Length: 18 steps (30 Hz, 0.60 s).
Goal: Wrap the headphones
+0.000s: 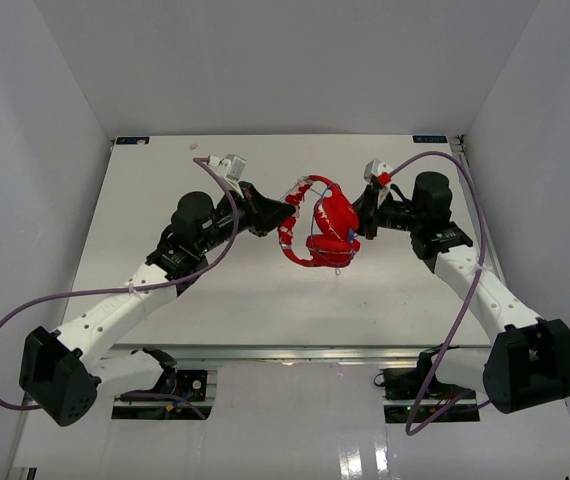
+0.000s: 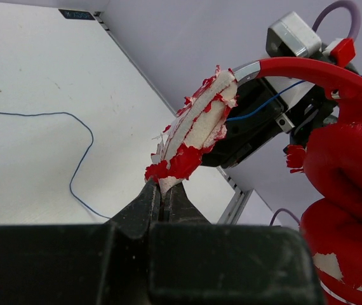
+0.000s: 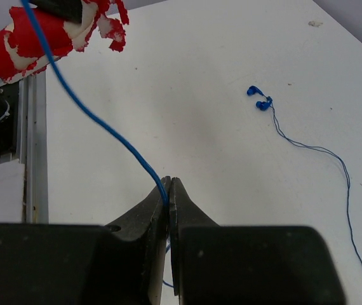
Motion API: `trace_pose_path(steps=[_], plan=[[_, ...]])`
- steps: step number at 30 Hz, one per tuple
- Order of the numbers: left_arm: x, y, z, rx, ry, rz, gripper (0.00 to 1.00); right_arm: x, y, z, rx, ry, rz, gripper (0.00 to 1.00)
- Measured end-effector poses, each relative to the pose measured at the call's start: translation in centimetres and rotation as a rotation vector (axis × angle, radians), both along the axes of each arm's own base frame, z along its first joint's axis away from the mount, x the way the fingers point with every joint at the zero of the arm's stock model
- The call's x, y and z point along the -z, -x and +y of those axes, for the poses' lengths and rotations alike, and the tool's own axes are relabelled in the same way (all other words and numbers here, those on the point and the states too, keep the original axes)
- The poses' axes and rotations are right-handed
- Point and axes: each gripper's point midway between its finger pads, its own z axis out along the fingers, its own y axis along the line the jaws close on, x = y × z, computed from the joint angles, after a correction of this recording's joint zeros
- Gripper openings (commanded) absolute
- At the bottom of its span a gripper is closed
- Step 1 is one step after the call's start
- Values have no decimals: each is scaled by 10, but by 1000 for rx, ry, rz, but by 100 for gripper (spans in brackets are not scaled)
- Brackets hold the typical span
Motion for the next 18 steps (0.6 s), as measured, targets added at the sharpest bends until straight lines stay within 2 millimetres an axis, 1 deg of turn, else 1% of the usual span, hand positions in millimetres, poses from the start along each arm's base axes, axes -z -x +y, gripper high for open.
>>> trace_pose_path(steps=[4,8,11,18], plan=[[-15,-1,0,-6,43,-11,0,0,-2,-3,8,-12,2,8],[-25,-1,-1,-5,74,-17,0,10,-2,-6,23,-14,29,8],[-29,0,-1,-3,88,-20,0,13,-5,-9,39,-14,40,8],[-32,4,-3,23,87,-29,0,12,-13,-16,76,-22,48,8]])
